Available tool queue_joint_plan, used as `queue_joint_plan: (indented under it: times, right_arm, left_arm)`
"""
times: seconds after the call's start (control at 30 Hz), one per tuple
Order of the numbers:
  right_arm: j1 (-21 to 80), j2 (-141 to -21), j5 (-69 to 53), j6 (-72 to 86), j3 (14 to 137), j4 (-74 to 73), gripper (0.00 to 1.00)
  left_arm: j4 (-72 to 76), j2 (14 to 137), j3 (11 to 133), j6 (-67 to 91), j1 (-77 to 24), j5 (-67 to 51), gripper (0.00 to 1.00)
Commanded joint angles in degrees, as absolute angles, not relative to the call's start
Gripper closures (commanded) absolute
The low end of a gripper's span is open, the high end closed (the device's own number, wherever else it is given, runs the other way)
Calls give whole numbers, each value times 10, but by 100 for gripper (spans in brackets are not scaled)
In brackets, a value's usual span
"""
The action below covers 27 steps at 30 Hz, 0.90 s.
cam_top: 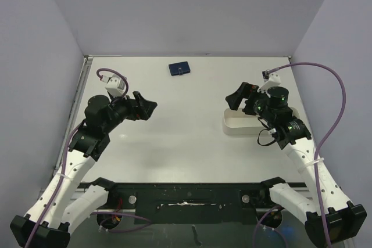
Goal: Put the credit cards into the card holder
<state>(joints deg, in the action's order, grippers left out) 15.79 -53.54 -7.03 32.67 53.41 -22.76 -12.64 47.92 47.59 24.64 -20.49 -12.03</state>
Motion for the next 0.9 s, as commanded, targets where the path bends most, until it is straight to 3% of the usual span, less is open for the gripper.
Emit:
queue_joint_plan:
  times: [0.0,0.3,0.5,0.67,0.87]
  right_arm:
    - [159,-525,-67,328,535,-193,2]
    - [159,-526,-70,317,536,-192,2]
    - [158,-518,-64,305,540,-189,2]
    - [159,-519,-67,298,542,-179,2]
    - [160,-519,-83,294,555,-178,2]
  left_arm:
    - [-113,469,486,227,-201,-89,14]
    - [-120,585,529,218,-201,-75,14]
    - [-179,764,677,220,-197,7,16]
    - [-224,958,849,262,-176,33,39]
    - [-127,1127,967,346,-142,-32,51]
